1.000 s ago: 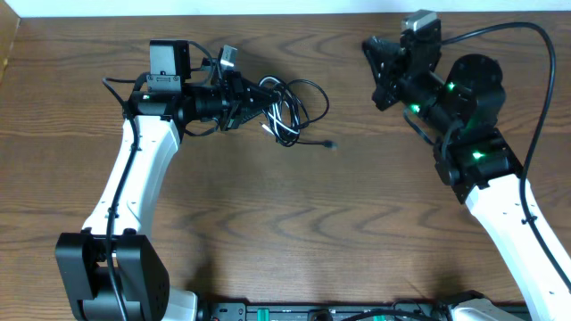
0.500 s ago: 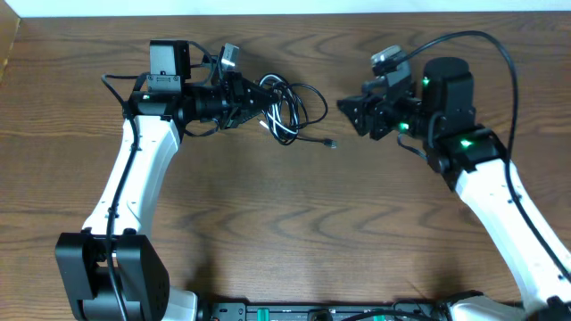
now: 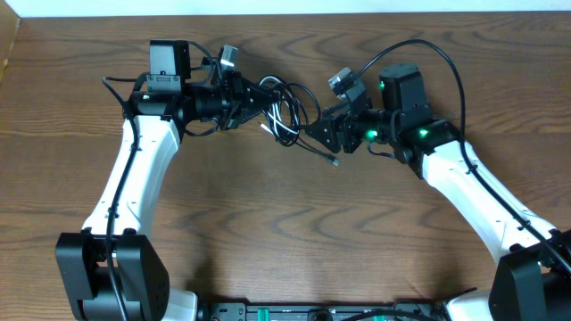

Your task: Untangle cables

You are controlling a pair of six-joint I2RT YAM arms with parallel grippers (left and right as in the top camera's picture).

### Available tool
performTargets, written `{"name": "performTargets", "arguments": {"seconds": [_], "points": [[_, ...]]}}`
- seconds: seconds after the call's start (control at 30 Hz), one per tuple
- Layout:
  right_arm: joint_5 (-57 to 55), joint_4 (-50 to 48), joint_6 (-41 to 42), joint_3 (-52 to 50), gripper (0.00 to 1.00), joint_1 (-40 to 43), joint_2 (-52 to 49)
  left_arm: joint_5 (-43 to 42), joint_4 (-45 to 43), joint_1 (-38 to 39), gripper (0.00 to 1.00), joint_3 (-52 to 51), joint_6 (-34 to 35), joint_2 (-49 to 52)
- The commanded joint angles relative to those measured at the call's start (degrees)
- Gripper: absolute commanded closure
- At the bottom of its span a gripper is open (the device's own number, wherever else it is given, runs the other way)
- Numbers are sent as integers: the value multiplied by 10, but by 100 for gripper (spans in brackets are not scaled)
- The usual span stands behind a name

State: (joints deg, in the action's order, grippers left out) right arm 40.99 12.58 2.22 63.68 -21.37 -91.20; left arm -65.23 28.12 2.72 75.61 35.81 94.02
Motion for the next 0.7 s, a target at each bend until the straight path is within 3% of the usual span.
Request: {"name": "performTargets", "arguments": {"seconds": [0.0,0.13,0.33,0.67], "points": [[43,3,-24,3,38,-6,0,-12,-2,0,92,2,5,3],[53,42,-52,3,33,-6,0,-12,-2,-5,92,2,28,3],[53,97,-113,3,34,-6,0,-12,-4,-24,92,2,52,3],[58,-71,-57,3,37,-10,-3,-24,1,-24,92,2,68,3]]}}
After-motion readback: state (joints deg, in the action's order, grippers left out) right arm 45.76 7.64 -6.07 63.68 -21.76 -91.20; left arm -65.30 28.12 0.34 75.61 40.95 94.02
